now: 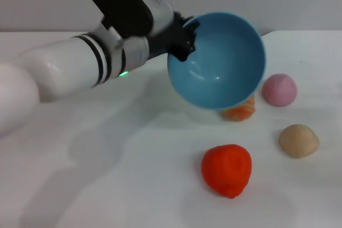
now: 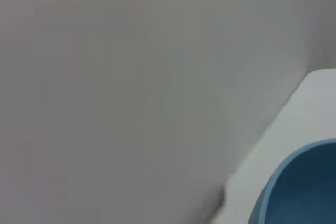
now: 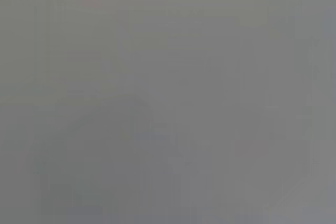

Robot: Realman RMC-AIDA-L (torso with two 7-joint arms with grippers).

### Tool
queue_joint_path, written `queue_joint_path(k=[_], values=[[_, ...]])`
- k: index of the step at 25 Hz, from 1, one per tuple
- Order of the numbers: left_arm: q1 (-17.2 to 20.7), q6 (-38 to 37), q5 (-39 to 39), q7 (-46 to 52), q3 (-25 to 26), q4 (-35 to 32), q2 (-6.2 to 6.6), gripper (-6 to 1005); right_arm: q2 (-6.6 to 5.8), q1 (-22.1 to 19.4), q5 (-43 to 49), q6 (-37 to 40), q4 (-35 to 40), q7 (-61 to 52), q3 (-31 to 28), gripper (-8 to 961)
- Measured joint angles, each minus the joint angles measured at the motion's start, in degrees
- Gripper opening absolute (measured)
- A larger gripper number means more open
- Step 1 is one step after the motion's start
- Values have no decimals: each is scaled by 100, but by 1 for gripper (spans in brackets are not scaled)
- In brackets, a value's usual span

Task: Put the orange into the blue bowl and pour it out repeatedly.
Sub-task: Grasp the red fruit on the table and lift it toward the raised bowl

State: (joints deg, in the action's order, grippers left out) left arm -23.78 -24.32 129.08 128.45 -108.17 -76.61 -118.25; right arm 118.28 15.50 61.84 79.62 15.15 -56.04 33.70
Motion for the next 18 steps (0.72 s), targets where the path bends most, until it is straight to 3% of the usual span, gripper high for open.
queue_joint_path(k=[6,10,13,18], values=[[-675,-1386,-776,607,825,886,21,0,-72,138,1435,-59,562,-1267,6,691],[-986,-2271,-745,609,1471,1425,21,-1,-134,239,3273,44,1533,-3210,5,691],[-1014,-2226,-543,596,1675,1664,25,-1,-167,348,4525,303,2069,-4437,-6,691],[-1159,-2095,145,910,1980,1814,28,-1,-231,668,5505,1119,2212,-5110,106,692]])
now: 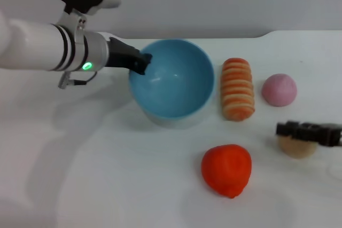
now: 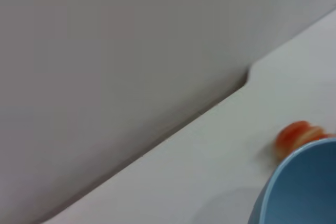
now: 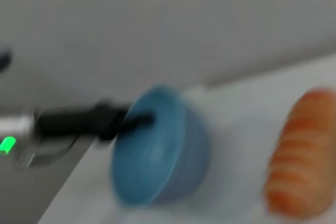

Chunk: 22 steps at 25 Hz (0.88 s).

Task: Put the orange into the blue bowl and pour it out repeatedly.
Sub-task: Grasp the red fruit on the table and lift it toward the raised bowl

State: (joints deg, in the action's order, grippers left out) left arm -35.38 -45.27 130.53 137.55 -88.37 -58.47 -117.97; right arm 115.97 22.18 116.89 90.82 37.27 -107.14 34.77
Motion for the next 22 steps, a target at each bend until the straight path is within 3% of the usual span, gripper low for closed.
queue_joint_path(k=[9,18,22], values=[[-205,120,483,223,28,240,-39,-1,214,671,861,-192,-267,-517,496,688],[-204,142,481,193,40,235,-34,0,239,1339,996,-923,-1248,-644,707,626],[-178,142,476,183,43,235,-32,0,232,1360,1026,-1020,-1256,-772,848,598]])
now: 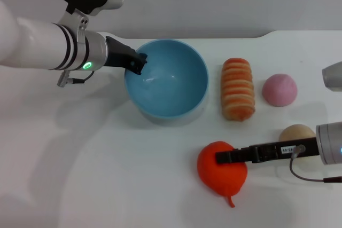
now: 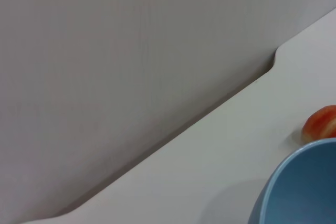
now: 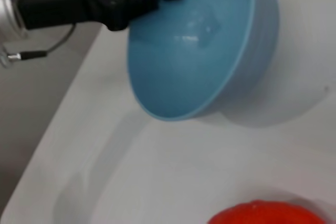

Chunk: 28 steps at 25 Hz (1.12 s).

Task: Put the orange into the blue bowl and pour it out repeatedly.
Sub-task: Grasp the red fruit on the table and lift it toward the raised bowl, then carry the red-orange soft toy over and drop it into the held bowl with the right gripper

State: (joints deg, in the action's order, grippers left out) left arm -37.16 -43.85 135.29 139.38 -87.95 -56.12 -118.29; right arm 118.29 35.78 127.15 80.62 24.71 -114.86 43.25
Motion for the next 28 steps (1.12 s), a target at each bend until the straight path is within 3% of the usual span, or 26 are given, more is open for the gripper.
queue_joint_path(k=[3,17,21,24,28], values=[[11,0,6,-7,3,0,0,-1,-8,-33,2,-6,28,0,21,577],[17,10,4,1,-79,18,0,0,-3,-276,-251,461,313,805,-44,153],[-3,-160,13,-9,-84,21,10,0,-52,-525,-931,1230,709,1200,-45,104],[-70,-471,15,-20,-137,19,18,0,-82,-840,-1382,2163,1522,1306,-56,77],[-141,-953,-17,8,-447,-140,-1,-1,-115,-1073,-1953,2842,2370,1281,-206,46]])
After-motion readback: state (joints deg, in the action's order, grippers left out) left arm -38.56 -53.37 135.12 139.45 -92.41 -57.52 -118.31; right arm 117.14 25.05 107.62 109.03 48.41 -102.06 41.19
